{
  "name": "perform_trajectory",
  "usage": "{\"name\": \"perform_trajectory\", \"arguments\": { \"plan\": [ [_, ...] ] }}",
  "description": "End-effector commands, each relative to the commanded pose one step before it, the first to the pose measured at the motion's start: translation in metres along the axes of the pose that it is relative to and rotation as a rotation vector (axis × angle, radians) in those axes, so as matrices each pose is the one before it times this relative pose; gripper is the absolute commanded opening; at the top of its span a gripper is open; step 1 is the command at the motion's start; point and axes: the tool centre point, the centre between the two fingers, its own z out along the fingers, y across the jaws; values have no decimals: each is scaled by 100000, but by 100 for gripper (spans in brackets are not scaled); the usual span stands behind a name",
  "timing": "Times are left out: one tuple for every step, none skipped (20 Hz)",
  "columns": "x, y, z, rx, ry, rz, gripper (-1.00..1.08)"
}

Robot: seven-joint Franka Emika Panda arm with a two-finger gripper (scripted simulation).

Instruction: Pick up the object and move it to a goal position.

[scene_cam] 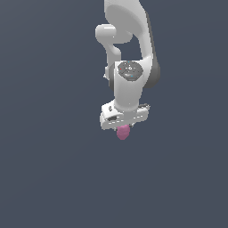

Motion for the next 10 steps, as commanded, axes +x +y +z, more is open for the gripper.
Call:
{"name": "perform_trajectory", "arguments": {
  "plan": [
    [-337, -831, -2306, -42, 142, -52, -100],
    [-159, -363, -1017, 0, 0, 0, -100],
    [-165, -380, -1065, 0, 0, 0, -100],
    [-165, -417, -1108, -65, -17, -14, -100],
    [-174, -411, -1155, 0, 0, 0, -100],
    [-174, -417, -1175, 0, 0, 0, -100],
    [-171, -415, -1172, 0, 0, 0, -100],
    [-168, -413, -1168, 0, 0, 0, -100],
    [-163, -411, -1161, 0, 0, 0, -100],
    [-156, -402, -1137, 0, 0, 0, -100]
  ]
}}
